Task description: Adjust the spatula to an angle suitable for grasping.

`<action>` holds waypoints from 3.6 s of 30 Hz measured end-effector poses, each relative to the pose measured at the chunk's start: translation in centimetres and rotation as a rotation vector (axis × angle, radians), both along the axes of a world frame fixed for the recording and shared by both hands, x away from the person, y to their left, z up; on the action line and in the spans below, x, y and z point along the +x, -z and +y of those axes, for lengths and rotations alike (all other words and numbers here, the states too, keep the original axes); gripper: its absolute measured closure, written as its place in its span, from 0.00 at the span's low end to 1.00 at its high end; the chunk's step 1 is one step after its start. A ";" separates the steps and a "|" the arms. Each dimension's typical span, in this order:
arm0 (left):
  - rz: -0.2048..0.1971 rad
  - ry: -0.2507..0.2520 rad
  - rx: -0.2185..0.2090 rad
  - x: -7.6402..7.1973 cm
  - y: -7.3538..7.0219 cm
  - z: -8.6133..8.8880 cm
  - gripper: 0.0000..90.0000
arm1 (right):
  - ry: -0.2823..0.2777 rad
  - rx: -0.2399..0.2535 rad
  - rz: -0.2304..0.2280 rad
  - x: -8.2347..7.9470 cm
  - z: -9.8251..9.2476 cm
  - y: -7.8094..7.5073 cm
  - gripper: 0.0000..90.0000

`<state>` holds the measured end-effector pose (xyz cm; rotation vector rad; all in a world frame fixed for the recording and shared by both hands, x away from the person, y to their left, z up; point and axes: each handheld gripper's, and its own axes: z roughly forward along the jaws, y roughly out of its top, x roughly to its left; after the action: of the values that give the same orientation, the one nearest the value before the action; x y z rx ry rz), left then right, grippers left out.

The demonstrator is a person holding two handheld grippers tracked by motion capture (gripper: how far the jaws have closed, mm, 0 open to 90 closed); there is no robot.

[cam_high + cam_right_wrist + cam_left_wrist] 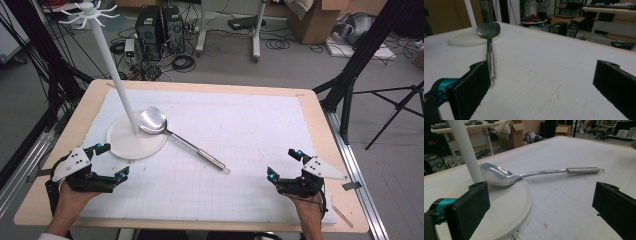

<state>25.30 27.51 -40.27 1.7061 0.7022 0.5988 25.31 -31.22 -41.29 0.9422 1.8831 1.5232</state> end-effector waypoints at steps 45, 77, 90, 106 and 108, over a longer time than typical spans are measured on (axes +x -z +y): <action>0.007 0.041 -0.012 0.2 -0.3 -0.3 0.02 | -0.282 -0.308 0.218 6.8 7.2 -5.2 0.00; 0.019 0.041 -0.012 0.2 -0.2 -0.2 0.02 | -0.434 -0.569 0.410 11.8 17.7 -3.8 0.00; 0.014 0.044 -0.013 0.1 -0.4 -0.2 0.02 | -0.433 -0.642 0.500 12.3 20.4 -2.3 0.05; 0.019 0.046 -0.013 0.1 -0.2 -0.4 0.02 | -0.416 -0.656 0.550 12.9 21.5 -1.0 0.42; 0.021 0.045 -0.010 0.1 -0.2 -0.3 0.02 | -0.396 -0.648 0.568 13.0 21.6 -0.8 0.45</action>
<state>25.42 27.18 -40.07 1.7169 0.6789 0.5466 38.31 -9.67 -40.48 0.7567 2.8557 0.7315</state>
